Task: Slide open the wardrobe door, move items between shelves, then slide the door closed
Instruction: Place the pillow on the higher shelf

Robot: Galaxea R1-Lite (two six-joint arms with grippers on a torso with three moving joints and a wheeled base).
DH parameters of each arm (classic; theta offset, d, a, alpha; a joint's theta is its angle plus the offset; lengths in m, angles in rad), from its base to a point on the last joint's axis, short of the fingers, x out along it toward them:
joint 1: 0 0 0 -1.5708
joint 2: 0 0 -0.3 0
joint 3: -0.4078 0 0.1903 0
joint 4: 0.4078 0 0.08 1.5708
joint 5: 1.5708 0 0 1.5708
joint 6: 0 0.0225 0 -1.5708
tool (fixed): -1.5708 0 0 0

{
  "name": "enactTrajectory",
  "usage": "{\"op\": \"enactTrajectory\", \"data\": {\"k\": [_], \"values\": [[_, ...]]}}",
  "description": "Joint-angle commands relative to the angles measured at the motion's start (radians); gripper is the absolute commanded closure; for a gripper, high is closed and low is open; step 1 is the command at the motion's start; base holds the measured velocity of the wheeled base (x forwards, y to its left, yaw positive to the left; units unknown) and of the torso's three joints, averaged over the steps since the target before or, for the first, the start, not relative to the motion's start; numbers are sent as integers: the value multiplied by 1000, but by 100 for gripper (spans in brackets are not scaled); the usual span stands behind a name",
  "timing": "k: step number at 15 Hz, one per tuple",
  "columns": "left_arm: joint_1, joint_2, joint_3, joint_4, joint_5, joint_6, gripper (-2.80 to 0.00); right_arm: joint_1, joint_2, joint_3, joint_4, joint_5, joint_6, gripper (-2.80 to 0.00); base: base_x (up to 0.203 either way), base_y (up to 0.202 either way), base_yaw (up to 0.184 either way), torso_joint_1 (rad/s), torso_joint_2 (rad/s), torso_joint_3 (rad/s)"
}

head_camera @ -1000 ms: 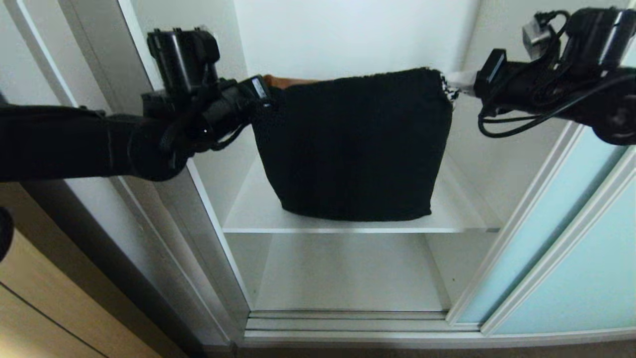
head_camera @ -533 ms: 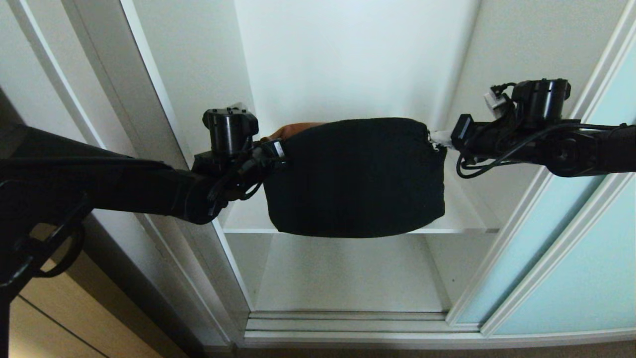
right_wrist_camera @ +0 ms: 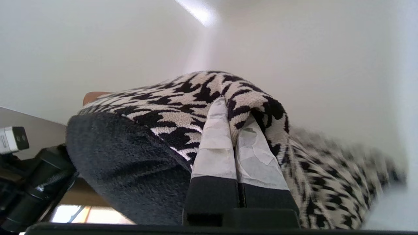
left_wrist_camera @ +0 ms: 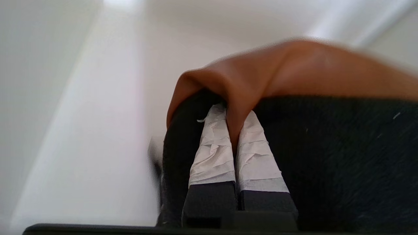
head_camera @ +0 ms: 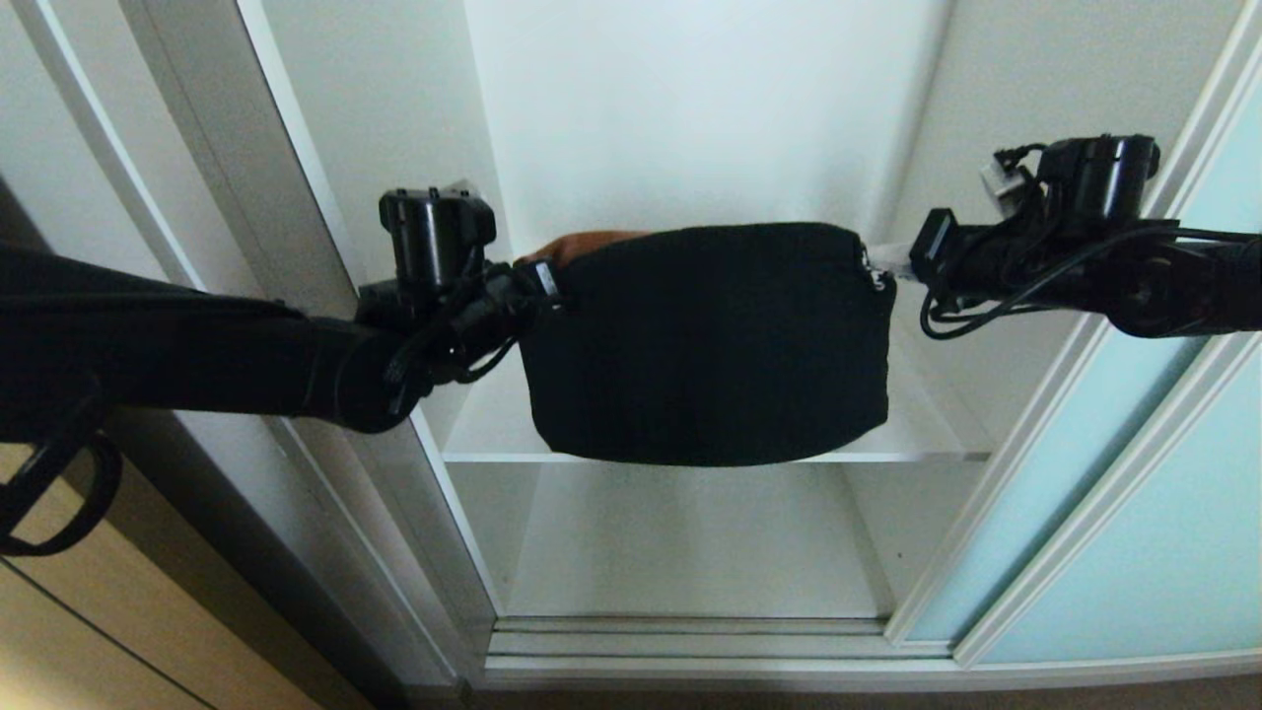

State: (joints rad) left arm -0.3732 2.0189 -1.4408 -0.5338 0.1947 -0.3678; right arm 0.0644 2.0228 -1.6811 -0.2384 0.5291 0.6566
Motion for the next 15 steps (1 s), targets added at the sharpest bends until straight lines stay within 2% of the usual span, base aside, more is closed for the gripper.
{"op": "enactTrajectory", "data": {"k": [1, 3, 6, 7, 10, 13, 15], "values": [[0, -18, -170, 14, 2, 10, 0, 28, -38, -119, -9, 8, 4, 0, 0, 0, 0, 0, 0, 0], [0, -26, -303, 31, 2, 39, 0, 47, -100, -175, -41, 12, 2, 0, 0, 0, 0, 0, 0, 0], [-1, -37, -468, 26, 3, 97, 0, 59, -171, -218, -180, 24, 34, 0, 0, 0, 0, 0, 0, 0], [-1, -54, -472, 10, 2, 120, 0, 59, -177, -191, -250, 31, 41, 0, 0, 0, 0, 0, 0, 0], [0, -13, -425, -25, -2, 127, 0, 53, -125, -94, -379, 48, 44, 0, 0, 0, 0, 0, 0, 0], [12, 148, -278, -106, 0, 130, 0, 27, 89, -51, -428, 55, 42, 0, 0, 0, 0, 0, 0, 0], [28, 279, -239, -147, 4, 132, 0, 7, 262, -63, -438, 55, 38, 0, 0, 0, 0, 0, 0, 0]]}}
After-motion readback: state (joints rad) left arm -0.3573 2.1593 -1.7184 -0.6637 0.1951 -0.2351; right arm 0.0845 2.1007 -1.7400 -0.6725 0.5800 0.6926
